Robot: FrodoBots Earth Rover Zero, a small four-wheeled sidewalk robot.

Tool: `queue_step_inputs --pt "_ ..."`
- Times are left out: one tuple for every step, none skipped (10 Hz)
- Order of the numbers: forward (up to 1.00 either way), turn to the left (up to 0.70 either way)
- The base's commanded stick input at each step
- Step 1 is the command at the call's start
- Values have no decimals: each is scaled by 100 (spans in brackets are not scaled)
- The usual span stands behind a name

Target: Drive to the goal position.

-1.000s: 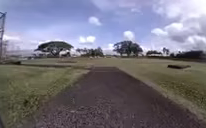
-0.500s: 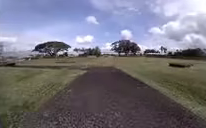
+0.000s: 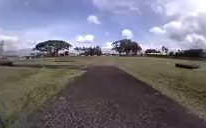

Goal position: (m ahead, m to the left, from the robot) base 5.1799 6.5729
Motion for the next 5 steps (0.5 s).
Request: queue_step_inputs --pt "85 0" --pt "85 0" --pt "85 0" --pt "85 0" --pt "85 0"
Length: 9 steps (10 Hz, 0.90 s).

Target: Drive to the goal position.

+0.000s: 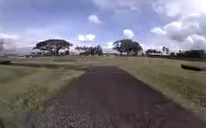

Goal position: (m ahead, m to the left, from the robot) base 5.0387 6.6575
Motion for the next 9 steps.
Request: queue_step_inputs --pt "85 0" --pt "85 0" --pt "85 0" --pt "85 0" --pt "85 0" --pt "85 0" --pt "85 0" --pt "85 0" --pt "85 0"
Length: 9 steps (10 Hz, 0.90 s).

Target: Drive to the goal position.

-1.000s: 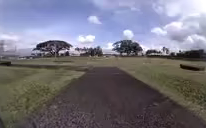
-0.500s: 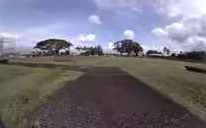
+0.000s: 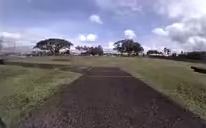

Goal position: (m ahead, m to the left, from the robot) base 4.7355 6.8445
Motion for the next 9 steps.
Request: queue_step_inputs --pt "85 0" --pt "85 0" --pt "85 0" --pt "85 0" --pt "85 0" --pt "85 0" --pt "85 0" --pt "85 0" --pt "85 0"
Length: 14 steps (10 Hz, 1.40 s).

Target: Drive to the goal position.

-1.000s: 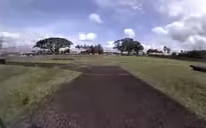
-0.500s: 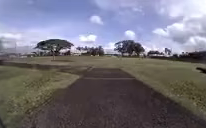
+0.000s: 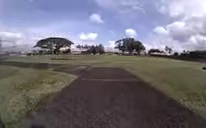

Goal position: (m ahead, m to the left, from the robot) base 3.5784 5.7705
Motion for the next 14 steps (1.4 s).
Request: queue_step_inputs --pt "85 0" --pt "85 0" --pt "85 0" --pt "85 0" --pt "85 0" --pt "85 0" --pt "85 0" --pt "85 0" --pt "85 0" --pt "85 0" --pt "85 0" --pt "85 0" --pt "85 0" --pt "85 0"
